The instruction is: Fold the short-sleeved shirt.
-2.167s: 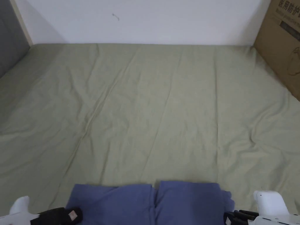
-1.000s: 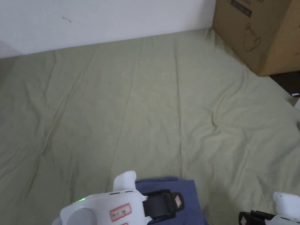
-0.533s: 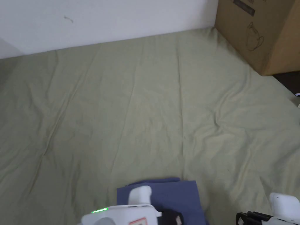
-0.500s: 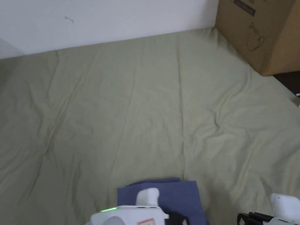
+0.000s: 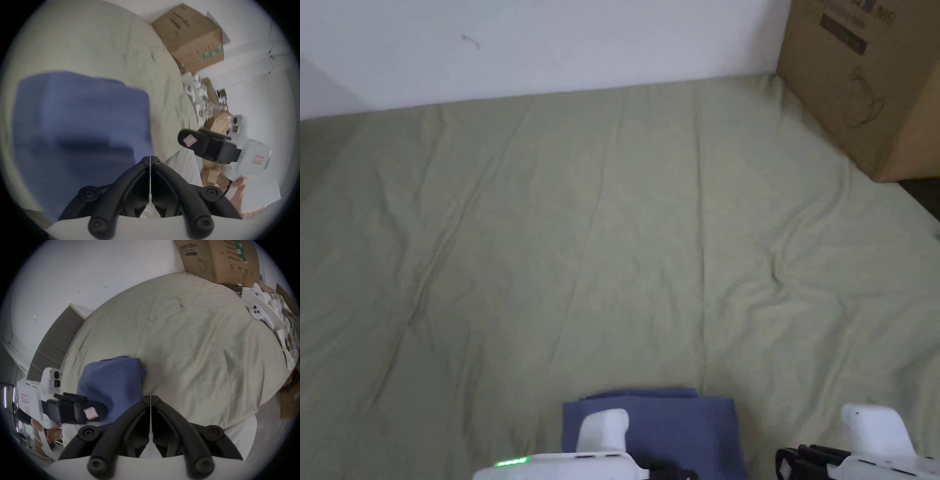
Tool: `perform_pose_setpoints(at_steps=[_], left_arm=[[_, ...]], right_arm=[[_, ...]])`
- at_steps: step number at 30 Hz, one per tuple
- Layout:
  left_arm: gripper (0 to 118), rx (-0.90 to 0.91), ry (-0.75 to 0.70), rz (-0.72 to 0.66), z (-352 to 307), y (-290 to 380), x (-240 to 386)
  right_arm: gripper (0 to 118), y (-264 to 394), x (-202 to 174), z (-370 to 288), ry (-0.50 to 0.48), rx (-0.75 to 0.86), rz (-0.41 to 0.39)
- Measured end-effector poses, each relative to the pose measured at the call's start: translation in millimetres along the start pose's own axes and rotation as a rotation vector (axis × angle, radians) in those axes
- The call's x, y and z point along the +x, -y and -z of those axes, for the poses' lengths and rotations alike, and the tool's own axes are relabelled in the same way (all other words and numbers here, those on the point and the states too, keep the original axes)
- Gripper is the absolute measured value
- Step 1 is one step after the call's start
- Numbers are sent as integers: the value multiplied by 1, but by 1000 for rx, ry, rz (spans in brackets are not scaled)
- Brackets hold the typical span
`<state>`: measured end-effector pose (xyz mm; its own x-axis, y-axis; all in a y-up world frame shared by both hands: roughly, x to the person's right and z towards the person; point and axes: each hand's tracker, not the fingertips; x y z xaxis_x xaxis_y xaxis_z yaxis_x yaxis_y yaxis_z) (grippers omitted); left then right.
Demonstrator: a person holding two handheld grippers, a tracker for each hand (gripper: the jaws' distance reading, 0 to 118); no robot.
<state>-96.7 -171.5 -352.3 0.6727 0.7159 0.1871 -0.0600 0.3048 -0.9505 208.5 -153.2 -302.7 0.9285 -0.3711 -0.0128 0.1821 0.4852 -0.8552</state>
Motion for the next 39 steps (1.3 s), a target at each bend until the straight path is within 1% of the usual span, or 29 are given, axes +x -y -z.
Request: perform_pose_setpoints(at_steps=[1, 2, 3, 4, 5, 6, 7, 8, 9, 11, 15, 18, 20, 23, 24, 25, 26, 27, 28, 29, 30, 31, 32, 35, 36, 38, 39], left_arm=[[1, 39, 5, -39, -15, -3, -10], [4, 65, 8, -66, -29, -5, -20], [12, 82, 5, -85, -42, -6, -29], [28, 102, 2, -105, -53, -6, -39], [62, 110, -13, -110, -61, -6, -48], [81, 125, -11, -120, -70, -5, -56], [89, 157, -3, -145, -78, -3, -65], [91, 172, -17, -172, -83, -3, -72], [91, 184, -41, -209, -84, -2, -78], [92, 190, -84, -268, -81, -2, -96], [92, 113, -76, -340, -62, -5, -124], [93, 118, 18, -357, -48, -6, -130], [93, 120, 64, -341, -43, -12, -131], [91, 66, 146, -324, -28, -21, -133], [87, 47, 169, -342, -23, -24, -132], [82, 32, 202, -331, -17, -26, -130], [80, 19, 224, -298, -10, -27, -128], [80, 10, 156, -252, -4, -27, -125], [75, -4, 123, -217, 2, -28, -124], [51, -14, 126, -238, 6, -27, -127], [33, -22, 165, -327, 7, -24, -130], [33, -4, 213, -323, 4, -24, -132], [32, 0, 210, -295, -2, -24, -132], [29, -3, 200, -268, -17, -27, -133], [29, 13, 191, -245, -26, -29, -133], [29, 41, 174, -245, -52, -36, -142], [29, 70, 146, -210, -69, -41, -148]], right_arm=[[2, -3, -7, 5, -21, -8, -25], [2, -6, -15, 12, -39, -15, -53], [2, -9, -22, 19, -50, -24, -75], [2, -11, -30, 28, -53, -39, -104], [2, -13, -35, 39, -46, -52, -135], [2, -14, -39, 49, -30, -71, -148], [2, -16, -42, 60, -7, -88, -165], [2, -16, -42, 69, 6, -94, -188], [2, -16, -41, 77, 22, -111, -188], [2, -19, -38, 87, 18, -124, -187], [2, -25, -30, 89, -8, -130, -116], [2, -25, -30, 88, -14, -132, -115], [2, -24, -33, 87, -4, -130, -132], [2, -24, -35, 87, 9, -132, -146], [2, -24, -36, 87, 11, -132, -148], [2, -24, -36, 86, 11, -133, -150], [2, -24, -36, 86, 12, -133, -150], [2, -24, -35, 85, 13, -134, -147], [2, -24, -35, 85, 12, -134, -143], [2, -24, -35, 85, 14, -135, -137], [2, -24, -35, 83, 17, -138, -134], [2, -24, -37, 81, 27, -138, -136], [2, -25, -38, 78, 26, -137, -141], [2, -28, -46, 67, 17, -125, -149], [2, -30, -50, 63, 16, -117, -154], [2, -34, -56, 58, 18, -99, -162], [2, -35, -59, 56, 13, -93, -167]])
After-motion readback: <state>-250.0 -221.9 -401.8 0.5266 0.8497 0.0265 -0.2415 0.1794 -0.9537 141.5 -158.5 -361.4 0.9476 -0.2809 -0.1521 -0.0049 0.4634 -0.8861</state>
